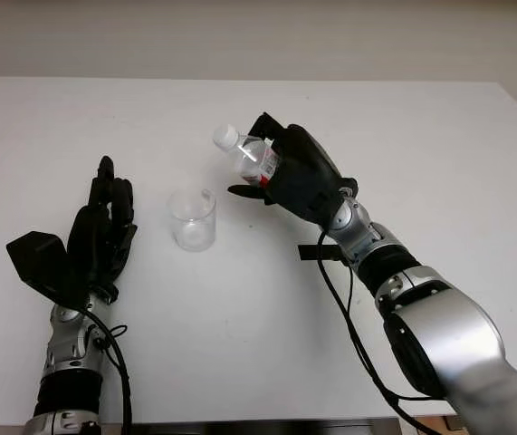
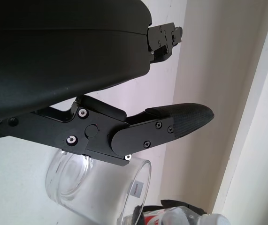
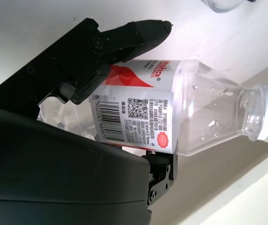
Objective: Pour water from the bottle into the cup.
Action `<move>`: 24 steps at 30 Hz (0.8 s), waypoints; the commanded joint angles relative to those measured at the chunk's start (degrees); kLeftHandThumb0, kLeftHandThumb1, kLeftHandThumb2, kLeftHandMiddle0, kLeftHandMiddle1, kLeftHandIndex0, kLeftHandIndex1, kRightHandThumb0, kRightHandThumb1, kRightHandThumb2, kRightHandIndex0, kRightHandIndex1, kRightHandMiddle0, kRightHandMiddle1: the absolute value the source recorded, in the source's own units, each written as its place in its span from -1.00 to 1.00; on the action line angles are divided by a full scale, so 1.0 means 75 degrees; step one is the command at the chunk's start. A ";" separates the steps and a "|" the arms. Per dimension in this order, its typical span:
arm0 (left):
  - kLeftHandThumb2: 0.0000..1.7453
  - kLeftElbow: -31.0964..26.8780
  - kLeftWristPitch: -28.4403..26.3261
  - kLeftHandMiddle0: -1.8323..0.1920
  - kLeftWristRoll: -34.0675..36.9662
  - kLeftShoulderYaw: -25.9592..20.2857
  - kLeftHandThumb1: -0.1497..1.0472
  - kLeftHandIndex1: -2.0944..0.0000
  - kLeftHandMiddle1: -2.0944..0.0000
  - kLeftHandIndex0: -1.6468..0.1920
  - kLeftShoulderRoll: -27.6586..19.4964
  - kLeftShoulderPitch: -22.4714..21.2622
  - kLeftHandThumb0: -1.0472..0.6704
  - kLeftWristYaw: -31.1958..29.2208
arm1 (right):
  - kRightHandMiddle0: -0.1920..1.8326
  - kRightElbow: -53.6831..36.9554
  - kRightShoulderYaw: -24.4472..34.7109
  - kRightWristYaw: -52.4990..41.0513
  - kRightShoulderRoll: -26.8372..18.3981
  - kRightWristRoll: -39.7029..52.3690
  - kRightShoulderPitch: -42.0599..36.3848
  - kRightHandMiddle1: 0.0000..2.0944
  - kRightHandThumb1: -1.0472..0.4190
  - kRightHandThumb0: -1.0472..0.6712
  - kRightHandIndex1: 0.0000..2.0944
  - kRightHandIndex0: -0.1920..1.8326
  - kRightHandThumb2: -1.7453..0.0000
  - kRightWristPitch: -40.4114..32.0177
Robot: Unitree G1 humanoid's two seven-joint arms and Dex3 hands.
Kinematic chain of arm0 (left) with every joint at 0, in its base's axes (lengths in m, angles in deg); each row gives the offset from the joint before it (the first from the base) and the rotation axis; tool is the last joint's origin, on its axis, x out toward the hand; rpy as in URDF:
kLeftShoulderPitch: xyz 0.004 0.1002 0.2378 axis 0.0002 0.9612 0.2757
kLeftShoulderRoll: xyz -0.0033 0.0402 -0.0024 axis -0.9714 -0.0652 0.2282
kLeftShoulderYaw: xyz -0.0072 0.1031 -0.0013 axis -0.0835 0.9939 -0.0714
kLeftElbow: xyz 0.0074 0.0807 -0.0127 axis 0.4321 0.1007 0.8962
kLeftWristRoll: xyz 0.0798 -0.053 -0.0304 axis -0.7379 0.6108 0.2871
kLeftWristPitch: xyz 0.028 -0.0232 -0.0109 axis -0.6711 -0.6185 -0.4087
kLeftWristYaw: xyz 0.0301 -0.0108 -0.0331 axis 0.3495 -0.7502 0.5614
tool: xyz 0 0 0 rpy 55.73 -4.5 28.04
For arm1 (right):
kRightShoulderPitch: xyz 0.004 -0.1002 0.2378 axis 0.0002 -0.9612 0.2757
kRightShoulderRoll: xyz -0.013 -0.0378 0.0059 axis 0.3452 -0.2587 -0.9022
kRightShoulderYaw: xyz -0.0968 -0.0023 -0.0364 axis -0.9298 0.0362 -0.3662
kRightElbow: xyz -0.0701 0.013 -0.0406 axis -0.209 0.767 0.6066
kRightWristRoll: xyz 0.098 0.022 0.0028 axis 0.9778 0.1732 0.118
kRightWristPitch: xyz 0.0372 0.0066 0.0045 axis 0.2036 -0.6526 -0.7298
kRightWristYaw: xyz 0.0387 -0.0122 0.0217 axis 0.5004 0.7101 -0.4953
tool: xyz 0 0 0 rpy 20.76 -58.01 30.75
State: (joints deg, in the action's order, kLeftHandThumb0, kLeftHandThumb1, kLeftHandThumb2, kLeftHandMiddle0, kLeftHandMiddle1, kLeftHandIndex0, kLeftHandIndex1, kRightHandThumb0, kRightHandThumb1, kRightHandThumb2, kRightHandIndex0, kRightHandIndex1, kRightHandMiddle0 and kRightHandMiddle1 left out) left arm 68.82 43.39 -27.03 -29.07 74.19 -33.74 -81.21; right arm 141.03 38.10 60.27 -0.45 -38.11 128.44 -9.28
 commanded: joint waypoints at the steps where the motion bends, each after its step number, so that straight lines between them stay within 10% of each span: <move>1: -0.29 0.0172 0.0000 0.95 0.0021 0.0002 1.00 0.95 0.95 0.97 0.0053 0.0016 -0.63 -0.0048 | 0.04 -0.0037 -0.0141 0.0308 -0.0067 -0.0169 0.0290 1.00 -1.00 -0.27 1.00 0.53 0.49 0.0189; 24: -0.27 0.0338 0.0214 0.96 0.0003 0.0030 1.00 0.95 0.95 0.99 0.0201 0.0018 -0.63 0.0007 | 0.02 0.0397 -0.2223 0.3040 -0.0171 -0.2568 0.0938 1.00 -1.00 -0.27 1.00 0.52 0.60 -0.0253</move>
State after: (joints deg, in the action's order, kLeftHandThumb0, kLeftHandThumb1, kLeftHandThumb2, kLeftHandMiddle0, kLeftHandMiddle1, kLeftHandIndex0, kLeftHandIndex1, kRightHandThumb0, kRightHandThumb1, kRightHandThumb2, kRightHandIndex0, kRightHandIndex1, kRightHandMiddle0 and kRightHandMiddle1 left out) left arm 70.03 45.09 -26.96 -29.05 74.77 -34.19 -81.14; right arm 143.99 21.92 81.98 -1.44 -56.91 133.15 -10.79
